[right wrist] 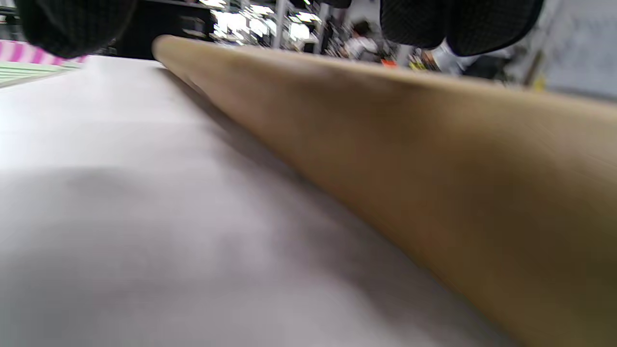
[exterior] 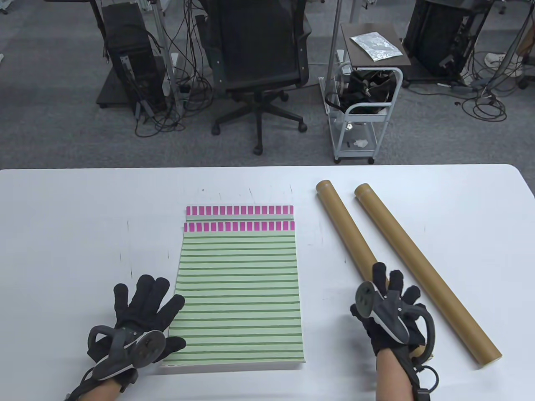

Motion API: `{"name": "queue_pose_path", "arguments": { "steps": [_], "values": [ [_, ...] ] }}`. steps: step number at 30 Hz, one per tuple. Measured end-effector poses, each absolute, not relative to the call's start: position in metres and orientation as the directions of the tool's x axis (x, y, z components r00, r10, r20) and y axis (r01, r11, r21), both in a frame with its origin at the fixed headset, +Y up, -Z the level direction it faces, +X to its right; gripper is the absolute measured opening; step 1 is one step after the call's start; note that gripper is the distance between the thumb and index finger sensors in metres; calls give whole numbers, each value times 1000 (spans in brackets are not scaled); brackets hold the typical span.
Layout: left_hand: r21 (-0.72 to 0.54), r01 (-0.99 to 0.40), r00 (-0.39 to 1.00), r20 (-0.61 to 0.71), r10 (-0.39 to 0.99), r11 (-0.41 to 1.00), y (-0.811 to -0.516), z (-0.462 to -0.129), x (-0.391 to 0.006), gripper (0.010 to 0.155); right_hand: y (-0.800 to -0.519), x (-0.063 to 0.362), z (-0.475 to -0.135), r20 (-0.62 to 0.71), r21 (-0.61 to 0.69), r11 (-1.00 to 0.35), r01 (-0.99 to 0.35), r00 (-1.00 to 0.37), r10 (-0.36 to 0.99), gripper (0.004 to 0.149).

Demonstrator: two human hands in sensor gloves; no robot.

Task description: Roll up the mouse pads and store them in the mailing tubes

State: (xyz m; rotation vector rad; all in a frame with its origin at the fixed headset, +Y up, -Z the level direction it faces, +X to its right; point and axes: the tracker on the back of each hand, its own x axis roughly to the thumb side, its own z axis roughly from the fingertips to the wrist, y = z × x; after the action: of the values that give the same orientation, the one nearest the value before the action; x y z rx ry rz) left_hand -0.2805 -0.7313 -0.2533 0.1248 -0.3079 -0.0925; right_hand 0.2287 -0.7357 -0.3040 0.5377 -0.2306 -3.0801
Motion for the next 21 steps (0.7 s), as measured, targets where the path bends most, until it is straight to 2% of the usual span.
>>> {"name": "queue_pose_path", "arguments": {
  "steps": [3,6,7,8,12,16,21],
  "values": [
    [129,75,950,293,-110,989,-732,-254,-280,94,-749,249,-302,-434,162,-983,-84,-901,5,107],
    [134,92,949,288,-128,987,-732,-253,-280,94,-769,253,-306,-473,220,-968,-117,-881,-1,105],
    [125,95,949,287,-128,988,-733,-254,-280,94,-768,250,-306,-503,205,-975,-88,-864,-28,101],
    [122,100,949,286,-131,988,-734,-255,-281,94,-768,250,-308,-492,166,-986,-19,-868,-66,98],
    [96,85,958,266,-108,992,-736,-258,-283,93,-770,249,-309,-499,164,-986,-16,-864,-69,89],
    [93,142,956,244,-161,986,-738,-257,-280,92,-770,249,-309,-494,163,-987,-12,-866,-71,87],
    [95,127,960,241,-146,987,-737,-256,-280,92,-769,245,-310,-490,124,-992,-9,-870,-53,81]
  ]
}}
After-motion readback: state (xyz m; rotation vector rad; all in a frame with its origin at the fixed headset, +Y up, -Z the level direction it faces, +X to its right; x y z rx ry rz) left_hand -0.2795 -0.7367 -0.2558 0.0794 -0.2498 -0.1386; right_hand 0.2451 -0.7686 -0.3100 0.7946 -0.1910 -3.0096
